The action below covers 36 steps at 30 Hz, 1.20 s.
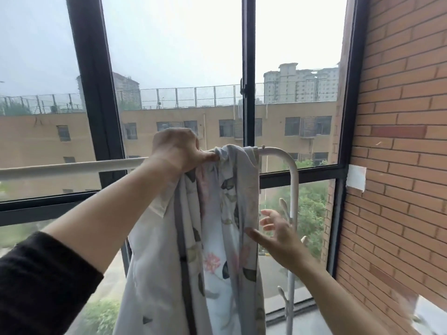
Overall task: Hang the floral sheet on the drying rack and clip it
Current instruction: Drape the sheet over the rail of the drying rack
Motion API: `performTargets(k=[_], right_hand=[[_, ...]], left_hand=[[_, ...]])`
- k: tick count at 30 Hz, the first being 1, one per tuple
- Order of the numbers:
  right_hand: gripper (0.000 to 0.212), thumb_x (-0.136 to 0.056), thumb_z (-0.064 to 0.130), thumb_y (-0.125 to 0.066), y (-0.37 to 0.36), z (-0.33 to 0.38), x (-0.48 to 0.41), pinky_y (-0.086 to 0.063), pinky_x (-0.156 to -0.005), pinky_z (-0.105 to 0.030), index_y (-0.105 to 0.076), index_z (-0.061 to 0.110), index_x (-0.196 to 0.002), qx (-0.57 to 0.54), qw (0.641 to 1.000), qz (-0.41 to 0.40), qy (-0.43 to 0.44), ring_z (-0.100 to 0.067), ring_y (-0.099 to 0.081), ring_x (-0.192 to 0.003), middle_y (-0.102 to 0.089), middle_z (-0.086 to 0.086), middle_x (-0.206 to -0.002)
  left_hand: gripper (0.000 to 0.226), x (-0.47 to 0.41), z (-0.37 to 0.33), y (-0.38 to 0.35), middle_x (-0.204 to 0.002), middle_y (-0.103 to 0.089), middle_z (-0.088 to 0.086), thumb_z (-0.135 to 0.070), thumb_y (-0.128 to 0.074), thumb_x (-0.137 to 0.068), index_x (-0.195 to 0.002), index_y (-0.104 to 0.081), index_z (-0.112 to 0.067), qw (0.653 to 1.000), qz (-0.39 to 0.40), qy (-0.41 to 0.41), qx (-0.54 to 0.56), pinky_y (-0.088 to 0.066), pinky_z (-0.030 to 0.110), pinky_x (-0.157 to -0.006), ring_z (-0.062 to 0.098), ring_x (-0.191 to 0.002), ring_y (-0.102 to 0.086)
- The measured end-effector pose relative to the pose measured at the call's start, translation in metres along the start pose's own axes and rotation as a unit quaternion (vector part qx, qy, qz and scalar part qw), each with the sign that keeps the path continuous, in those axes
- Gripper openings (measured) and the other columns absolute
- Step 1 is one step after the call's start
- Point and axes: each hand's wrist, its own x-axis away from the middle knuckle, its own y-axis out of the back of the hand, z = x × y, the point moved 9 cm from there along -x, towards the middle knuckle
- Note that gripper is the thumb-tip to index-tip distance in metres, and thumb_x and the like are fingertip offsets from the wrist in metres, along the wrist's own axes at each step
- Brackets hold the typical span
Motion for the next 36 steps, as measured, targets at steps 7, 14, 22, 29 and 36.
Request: performTargets(k=[7,14,22,29,36], right_hand=[[0.036,-0.078,0.055,-0.066,-0.060,-0.028,0.037,-0.044,-0.059,-0.010,-0.059,0.027,-0.097,-0.071,0.990,0.108,-0.056,0.013,-0.059,-0.068,-0.064,0.016,-0.084],[0.041,-0.091,0.009,-0.060,-0.052,-0.037,0.037,-0.020,-0.046,-0.023,-0.041,0.013,-0.055,-0.184,0.978,0.064,-0.072,-0.008,-0.027,-0.042,-0.035,0.006,-0.044],[0.054,-0.079,0.050,-0.062,0.069,0.053,0.003,-0.041,-0.061,-0.033,-0.064,-0.003,-0.069,-0.226,0.972,-0.057,0.019,-0.021,-0.054,-0.060,-0.059,-0.011,-0.062],[0.033,-0.083,0.046,-0.060,0.119,0.161,-0.060,-0.047,-0.063,-0.023,-0.074,0.017,-0.072,-0.256,0.958,-0.082,0.097,-0.010,-0.061,-0.065,-0.064,0.003,-0.065],[0.044,-0.095,0.041,-0.052,0.131,0.217,-0.143,-0.053,-0.067,-0.026,-0.065,0.003,-0.111,-0.366,0.920,-0.050,0.133,-0.020,-0.061,-0.081,-0.061,-0.013,-0.090]], left_hand=[[0.076,0.002,0.000,0.000,-0.055,-0.056,-0.001,-0.086,-0.043,-0.064,-0.057,-0.063,-0.013,1.000,0.008,0.001,-0.006,-0.029,0.024,-0.051,0.020,-0.064,-0.054],[0.073,0.001,0.007,-0.003,-0.050,-0.049,-0.003,-0.086,-0.043,-0.065,-0.047,-0.052,-0.016,1.000,0.011,0.001,-0.007,-0.029,0.025,-0.051,0.018,-0.057,-0.050],[0.064,-0.012,0.040,-0.013,-0.047,-0.044,-0.004,-0.073,-0.057,-0.071,-0.045,-0.041,-0.017,0.989,0.079,0.034,0.116,-0.030,0.026,-0.050,0.015,-0.049,-0.041],[0.084,-0.013,0.047,-0.027,-0.079,-0.072,0.002,-0.088,-0.036,-0.064,-0.074,-0.074,-0.014,0.966,0.177,0.071,0.173,-0.048,0.038,-0.089,0.019,-0.083,-0.065],[0.080,-0.002,0.067,-0.029,-0.087,-0.070,-0.003,-0.086,-0.048,-0.057,-0.095,-0.071,-0.020,0.915,0.202,0.149,0.316,-0.047,0.024,-0.064,0.012,-0.077,-0.062]])
